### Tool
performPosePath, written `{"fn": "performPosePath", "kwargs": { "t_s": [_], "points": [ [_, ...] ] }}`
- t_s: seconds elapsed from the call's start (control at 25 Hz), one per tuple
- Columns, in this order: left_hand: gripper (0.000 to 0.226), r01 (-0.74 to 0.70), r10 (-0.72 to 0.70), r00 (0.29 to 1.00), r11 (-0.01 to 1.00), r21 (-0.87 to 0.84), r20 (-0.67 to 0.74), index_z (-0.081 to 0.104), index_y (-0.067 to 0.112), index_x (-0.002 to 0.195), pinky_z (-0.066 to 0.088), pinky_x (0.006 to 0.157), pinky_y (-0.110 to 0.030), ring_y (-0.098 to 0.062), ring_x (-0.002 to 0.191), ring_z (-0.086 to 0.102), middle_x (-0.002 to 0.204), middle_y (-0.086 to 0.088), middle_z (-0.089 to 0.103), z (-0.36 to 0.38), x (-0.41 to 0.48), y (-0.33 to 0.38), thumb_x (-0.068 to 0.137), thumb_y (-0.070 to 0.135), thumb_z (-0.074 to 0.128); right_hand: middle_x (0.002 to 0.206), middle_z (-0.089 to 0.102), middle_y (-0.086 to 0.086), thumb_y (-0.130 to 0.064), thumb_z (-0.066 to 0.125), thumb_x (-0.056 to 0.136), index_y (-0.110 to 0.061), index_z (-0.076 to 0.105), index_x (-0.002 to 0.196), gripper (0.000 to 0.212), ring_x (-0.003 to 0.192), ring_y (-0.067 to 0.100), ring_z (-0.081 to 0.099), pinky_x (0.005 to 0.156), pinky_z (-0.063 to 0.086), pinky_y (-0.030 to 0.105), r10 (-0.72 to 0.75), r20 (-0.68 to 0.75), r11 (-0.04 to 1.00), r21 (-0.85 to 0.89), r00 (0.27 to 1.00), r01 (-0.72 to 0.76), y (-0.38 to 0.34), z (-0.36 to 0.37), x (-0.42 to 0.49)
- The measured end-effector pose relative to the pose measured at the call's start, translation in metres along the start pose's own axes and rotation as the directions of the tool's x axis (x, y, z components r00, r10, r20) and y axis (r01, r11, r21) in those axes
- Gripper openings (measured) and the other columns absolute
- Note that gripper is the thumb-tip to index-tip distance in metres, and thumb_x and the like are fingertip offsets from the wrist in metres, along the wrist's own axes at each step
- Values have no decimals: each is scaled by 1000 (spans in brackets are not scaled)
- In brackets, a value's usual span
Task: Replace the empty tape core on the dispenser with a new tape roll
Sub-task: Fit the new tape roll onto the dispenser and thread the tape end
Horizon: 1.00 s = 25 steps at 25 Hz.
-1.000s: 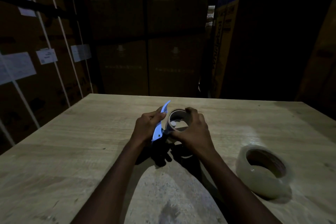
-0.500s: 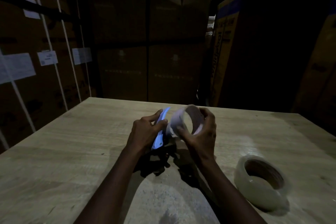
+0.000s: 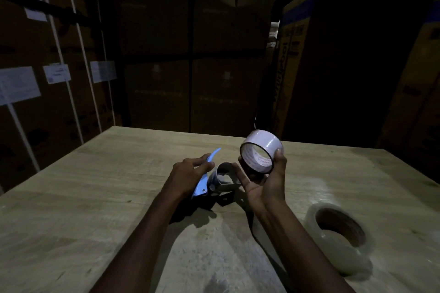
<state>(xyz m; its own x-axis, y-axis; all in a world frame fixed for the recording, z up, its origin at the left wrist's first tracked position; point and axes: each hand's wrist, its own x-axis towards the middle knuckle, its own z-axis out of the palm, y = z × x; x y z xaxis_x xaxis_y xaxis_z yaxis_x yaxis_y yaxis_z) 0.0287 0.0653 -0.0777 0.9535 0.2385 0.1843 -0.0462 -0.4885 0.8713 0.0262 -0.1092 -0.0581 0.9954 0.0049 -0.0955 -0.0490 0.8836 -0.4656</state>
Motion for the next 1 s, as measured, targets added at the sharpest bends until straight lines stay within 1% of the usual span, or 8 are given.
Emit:
{"fn": "performPosePath", "kwargs": {
  "t_s": [0.12, 0.2, 0.32, 0.4, 0.52, 0.68, 0.84, 1.0],
  "points": [
    [18, 48, -46, 994, 999, -18, 96, 71, 39, 100, 44, 63, -23, -15, 76, 58, 102, -9, 65, -4, 0, 3, 89, 37, 57, 129, 46, 18, -41, 65, 81, -19, 38, 126, 57, 108, 39, 58, 63, 59, 50, -137, -52, 985, -109, 989, 131, 1, -5, 5],
    [19, 58, -56, 987, 998, -6, 151, 68, 40, 79, 42, 63, -29, -22, 77, 58, 97, -11, 63, -5, 0, 3, 91, 34, 55, 128, 46, 12, -42, 66, 77, -25, 38, 123, 57, 108, 34, 58, 73, 58, 49, -317, 27, 872, -386, 948, 302, 1, -7, 3],
    [20, 20, -36, 977, 997, 77, 210, 59, 29, 74, 36, 66, -33, -25, 80, 54, 94, -11, 59, -7, -1, 1, 91, 33, 51, 123, 48, 8, -38, 74, 71, -19, 47, 115, 55, 101, 18, 54, 72, 49, 17, -602, 300, 169, -858, 740, 485, 4, -10, 4],
    [26, 3, -34, 979, 989, 149, 201, 50, 30, 63, 32, 58, -32, -19, 67, 49, 78, -5, 55, -11, 1, 1, 88, 34, 52, 123, 45, 8, -30, 76, 72, -14, 51, 106, 45, 98, 15, 51, 67, 37, 7, -653, 379, -83, -896, 656, 435, 7, -14, 8],
    [27, -36, -7, 980, 977, 212, 199, 62, 34, 59, 36, 57, -28, -9, 66, 55, 72, 6, 61, -19, 2, 1, 85, 34, 58, 133, 40, 15, -26, 69, 81, -14, 50, 105, 33, 102, 28, 55, 79, 51, 34, -632, 295, -152, -954, 717, 259, 12, -23, 17],
    [18, -44, 1, 984, 969, 241, 176, 76, 33, 76, 46, 63, -27, -6, 73, 63, 79, 6, 72, -22, 0, 4, 82, 42, 62, 144, 32, 26, -25, 52, 91, -5, 51, 114, 31, 121, 42, 44, 99, 41, 50, -571, 173, -304, -952, 802, -11, 12, -35, 26],
    [25, -98, 53, 991, 920, 379, 125, 76, 31, 82, 52, 67, -36, -17, 72, 67, 78, -1, 74, -15, -4, 12, 84, 49, 59, 153, 13, 28, -30, 43, 95, -6, 45, 127, 40, 139, 43, 18, 114, 18, 54, -471, 72, -209, -977, 879, -32, 9, -30, 24],
    [23, -131, 170, 985, 820, 557, -19, 74, 31, 97, 42, 57, -28, -17, 71, 62, 87, -1, 75, 1, -8, 17, 83, 44, 61, 156, 9, 22, -34, 40, 96, -16, 37, 137, 45, 142, 35, 12, 116, 10, 53, -479, 130, -91, -991, 868, 99, 8, -20, 16]
  ]
}}
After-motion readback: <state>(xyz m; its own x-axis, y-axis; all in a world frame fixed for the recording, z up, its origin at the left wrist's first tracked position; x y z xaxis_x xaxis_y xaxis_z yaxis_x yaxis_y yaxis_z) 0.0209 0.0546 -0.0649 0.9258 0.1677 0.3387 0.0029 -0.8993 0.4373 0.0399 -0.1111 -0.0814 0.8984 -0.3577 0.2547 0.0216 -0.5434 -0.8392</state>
